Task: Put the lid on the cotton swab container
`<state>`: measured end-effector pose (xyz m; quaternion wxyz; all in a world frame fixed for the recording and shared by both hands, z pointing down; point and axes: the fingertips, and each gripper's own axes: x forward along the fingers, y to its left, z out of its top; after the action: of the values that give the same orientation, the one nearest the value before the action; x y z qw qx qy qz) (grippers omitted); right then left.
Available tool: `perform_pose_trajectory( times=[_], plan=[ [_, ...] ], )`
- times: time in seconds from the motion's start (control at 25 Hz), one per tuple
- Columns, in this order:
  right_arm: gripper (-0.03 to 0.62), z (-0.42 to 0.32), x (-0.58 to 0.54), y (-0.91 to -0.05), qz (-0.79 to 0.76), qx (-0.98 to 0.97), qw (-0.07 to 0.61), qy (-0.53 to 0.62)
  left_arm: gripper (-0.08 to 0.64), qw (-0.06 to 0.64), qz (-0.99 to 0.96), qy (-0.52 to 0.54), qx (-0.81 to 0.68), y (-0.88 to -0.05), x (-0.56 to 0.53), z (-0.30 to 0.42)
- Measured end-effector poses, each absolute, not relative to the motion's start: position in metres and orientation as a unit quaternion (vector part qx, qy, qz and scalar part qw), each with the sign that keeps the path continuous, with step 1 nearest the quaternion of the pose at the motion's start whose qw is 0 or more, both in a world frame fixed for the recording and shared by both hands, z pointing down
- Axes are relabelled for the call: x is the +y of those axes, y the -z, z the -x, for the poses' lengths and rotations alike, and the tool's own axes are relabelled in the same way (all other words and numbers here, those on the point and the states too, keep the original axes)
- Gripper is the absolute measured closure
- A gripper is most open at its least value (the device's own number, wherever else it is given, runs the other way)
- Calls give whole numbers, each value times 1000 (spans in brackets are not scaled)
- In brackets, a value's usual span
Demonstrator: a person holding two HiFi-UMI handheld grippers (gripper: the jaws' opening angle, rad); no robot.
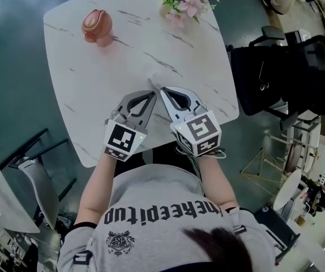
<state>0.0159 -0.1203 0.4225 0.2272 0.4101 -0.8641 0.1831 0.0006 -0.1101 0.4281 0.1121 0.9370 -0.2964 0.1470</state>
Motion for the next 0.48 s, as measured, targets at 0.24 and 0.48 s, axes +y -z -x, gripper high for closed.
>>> perform_pose_trajectory(
  times=[0.24,0.48],
  plan=[
    [581,-13,-105,-401,-434,-864,187,-175,545,91,-948,-126,-277,-404,-103,1],
    [581,-10,-89,-382,-456,-860,160,-164,545,66,-958,-112,-256,-382,-95,4]
  ],
)
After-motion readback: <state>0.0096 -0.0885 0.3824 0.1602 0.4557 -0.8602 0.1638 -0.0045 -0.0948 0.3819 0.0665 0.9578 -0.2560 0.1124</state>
